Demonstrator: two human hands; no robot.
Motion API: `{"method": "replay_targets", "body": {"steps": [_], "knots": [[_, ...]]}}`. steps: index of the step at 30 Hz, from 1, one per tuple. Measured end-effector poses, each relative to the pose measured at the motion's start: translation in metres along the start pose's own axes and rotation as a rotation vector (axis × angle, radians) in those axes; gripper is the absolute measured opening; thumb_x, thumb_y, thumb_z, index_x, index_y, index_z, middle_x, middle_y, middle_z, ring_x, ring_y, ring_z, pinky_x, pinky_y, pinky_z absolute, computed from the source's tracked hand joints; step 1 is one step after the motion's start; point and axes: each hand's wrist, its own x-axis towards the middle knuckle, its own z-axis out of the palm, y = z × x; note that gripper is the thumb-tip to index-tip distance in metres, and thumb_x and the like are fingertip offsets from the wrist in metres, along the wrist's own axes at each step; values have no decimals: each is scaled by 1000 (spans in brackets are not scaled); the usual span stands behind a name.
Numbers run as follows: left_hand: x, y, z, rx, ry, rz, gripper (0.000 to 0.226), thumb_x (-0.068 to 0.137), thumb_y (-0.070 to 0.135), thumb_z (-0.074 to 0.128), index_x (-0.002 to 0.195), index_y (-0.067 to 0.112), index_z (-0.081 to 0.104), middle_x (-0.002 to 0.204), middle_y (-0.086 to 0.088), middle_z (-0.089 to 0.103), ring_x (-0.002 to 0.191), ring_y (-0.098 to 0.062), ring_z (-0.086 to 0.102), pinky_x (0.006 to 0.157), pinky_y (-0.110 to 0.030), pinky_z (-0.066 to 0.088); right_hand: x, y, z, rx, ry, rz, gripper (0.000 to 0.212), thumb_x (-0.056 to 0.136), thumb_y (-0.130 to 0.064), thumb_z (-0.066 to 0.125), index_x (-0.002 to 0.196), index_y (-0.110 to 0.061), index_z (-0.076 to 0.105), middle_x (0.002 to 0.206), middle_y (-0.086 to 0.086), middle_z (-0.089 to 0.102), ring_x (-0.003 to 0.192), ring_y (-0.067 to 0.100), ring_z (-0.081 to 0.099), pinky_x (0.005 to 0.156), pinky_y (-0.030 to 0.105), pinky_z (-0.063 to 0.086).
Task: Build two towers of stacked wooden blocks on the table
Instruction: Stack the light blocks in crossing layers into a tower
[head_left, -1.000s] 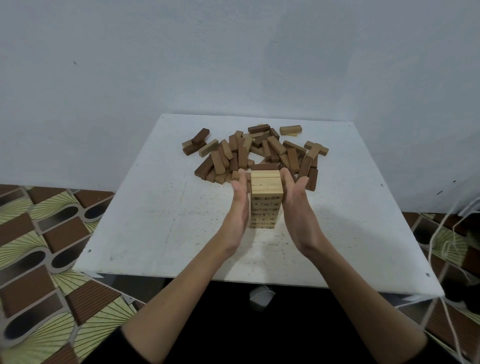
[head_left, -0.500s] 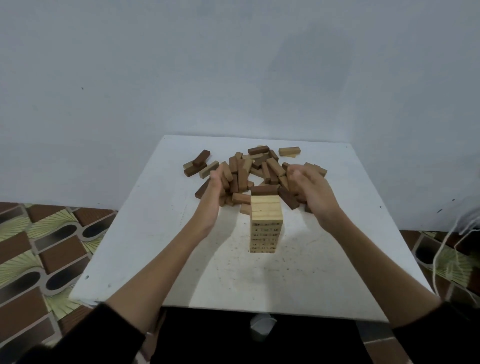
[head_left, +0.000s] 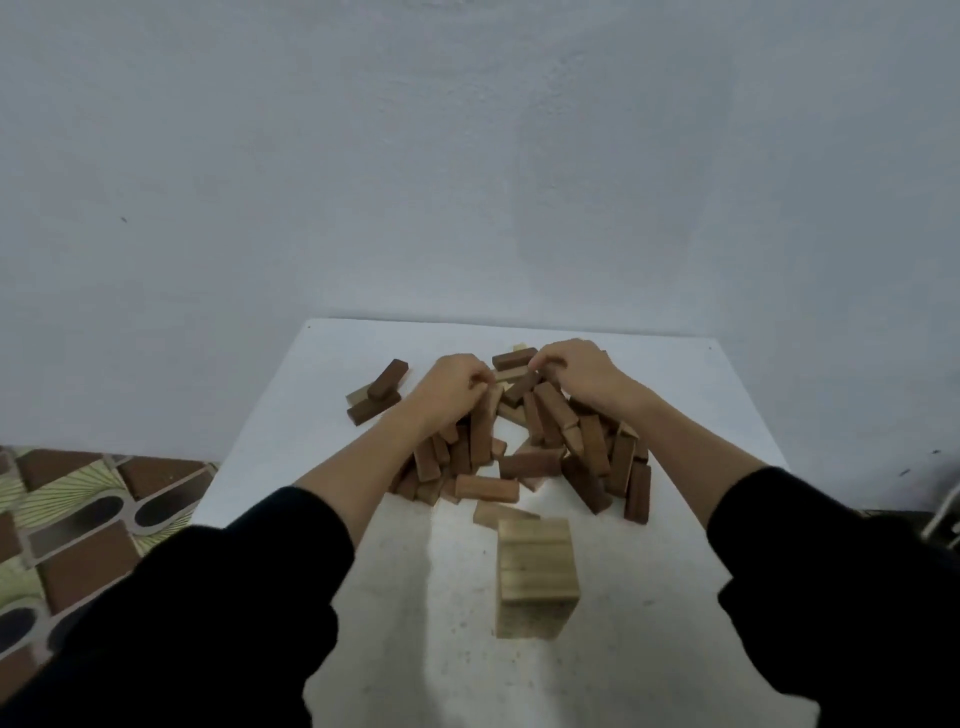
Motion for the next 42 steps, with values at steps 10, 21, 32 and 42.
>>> {"method": "replay_targets", "body": {"steps": [10, 21, 32, 42], "knots": [[72, -19, 7, 256, -275, 100, 20, 87, -2, 59, 100, 7, 71, 103, -9, 61, 97, -23, 58, 79, -23, 43, 74, 13, 5, -60, -82, -14, 32, 82, 9, 40, 87, -9, 66, 104, 10, 66, 93, 25, 60, 85, 34, 49], [89, -10, 15, 461, -346, 175, 13, 77, 12, 74, 88, 7, 69, 76, 2, 47, 86, -26, 60, 65, -30, 42, 126, 15, 40, -139, 7, 219, 32, 81, -11, 61, 60, -11, 37, 61, 3, 43, 52, 16, 40, 45, 25, 30], [85, -6, 20, 384, -353, 53, 13, 87, 12, 59, 100, 9, 61, 111, -7, 59, 101, -25, 55, 77, -33, 44, 118, 32, -1, 58, 60, 114, 9, 90, -5, 46, 91, -6, 37, 74, 3, 41, 61, 12, 38, 50, 25, 30], [76, -1, 18, 368, -330, 54, 6, 91, 10, 52, 94, 11, 57, 98, -1, 47, 96, -22, 50, 75, -30, 40, 79, 78, -32, -253, -183, 85, 26, 85, -4, 55, 109, -10, 60, 108, 4, 55, 92, 16, 50, 73, 23, 38]]}}
